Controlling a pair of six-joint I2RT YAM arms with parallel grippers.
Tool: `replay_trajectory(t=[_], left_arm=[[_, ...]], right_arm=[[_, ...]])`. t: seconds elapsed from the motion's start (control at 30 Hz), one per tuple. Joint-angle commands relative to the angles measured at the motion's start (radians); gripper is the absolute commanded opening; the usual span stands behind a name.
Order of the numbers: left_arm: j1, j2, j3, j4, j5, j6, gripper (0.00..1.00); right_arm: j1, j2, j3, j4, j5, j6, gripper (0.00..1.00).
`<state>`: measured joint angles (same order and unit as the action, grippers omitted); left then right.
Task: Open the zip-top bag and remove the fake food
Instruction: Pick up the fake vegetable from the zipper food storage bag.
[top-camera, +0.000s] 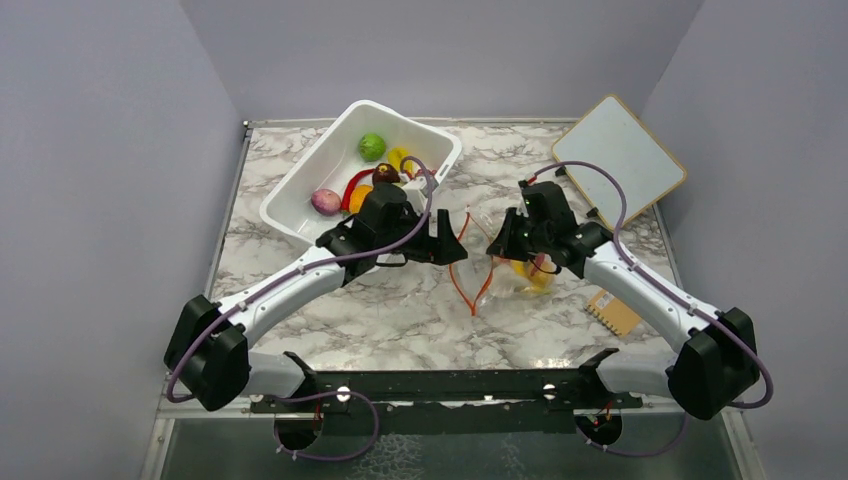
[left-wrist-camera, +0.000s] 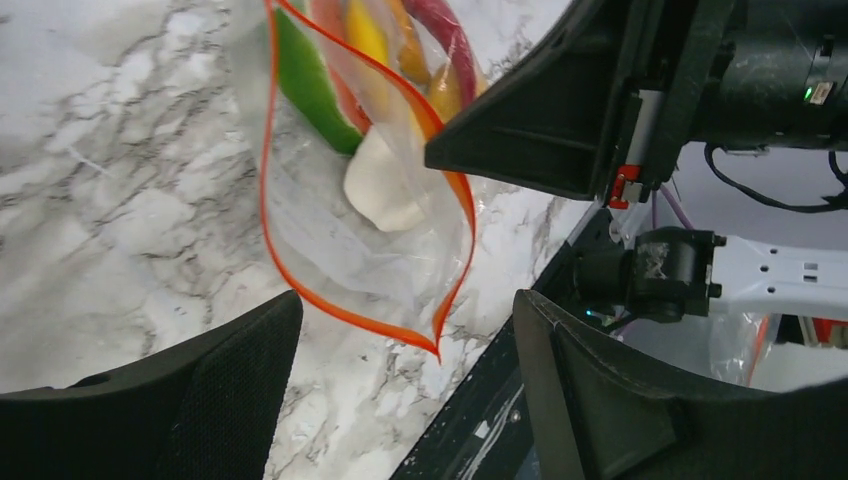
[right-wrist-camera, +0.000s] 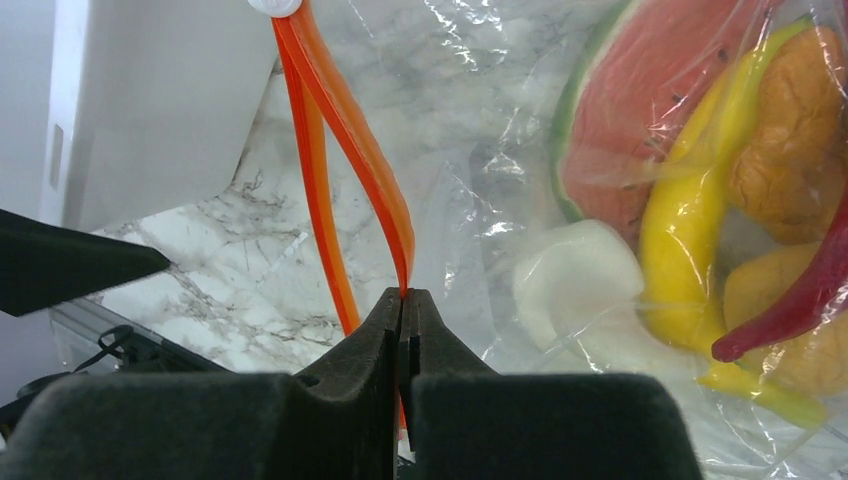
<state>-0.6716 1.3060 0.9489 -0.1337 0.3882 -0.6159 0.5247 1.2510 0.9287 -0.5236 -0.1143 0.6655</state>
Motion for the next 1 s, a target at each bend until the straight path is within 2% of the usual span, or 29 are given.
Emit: replay_trajectory(t=[0.0, 0.3, 0.5, 0.63, 0.9, 0.97], left_arm=[[-0.063, 0.038, 0.007, 0.087, -0.034, -0.035, 0.78], [-0.123, 0.122, -0.011, 0.155, -0.082, -0.125, 0.64], [-0.185, 0.212, 0.035, 0.18, -0.089, -0.16, 0.56], [-0.195, 0.252, 0.032, 0.149, -0.151, -0.21, 0.44], [-0.195, 0.33, 0.053, 0.137, -0.177, -0.242, 0.43], [-0.195, 0.343, 0.048, 0.157, -0.162, -0.246, 0.43]], right_arm=[[0.006, -0.032, 0.049, -0.053, -0.039, 0.05, 0.01], [0.006, -0.094, 0.04, -0.074, -0.026, 0.098, 0.01], [0.006, -0.109, 0.004, -0.019, -0.086, 0.14, 0.01], [0.006, -0.117, 0.004, -0.022, -0.085, 0.147, 0.01], [0.006, -0.124, 0.033, -0.012, -0.126, 0.149, 0.01], [0.006, -0.129, 0.041, -0.01, -0.124, 0.142, 0.04]])
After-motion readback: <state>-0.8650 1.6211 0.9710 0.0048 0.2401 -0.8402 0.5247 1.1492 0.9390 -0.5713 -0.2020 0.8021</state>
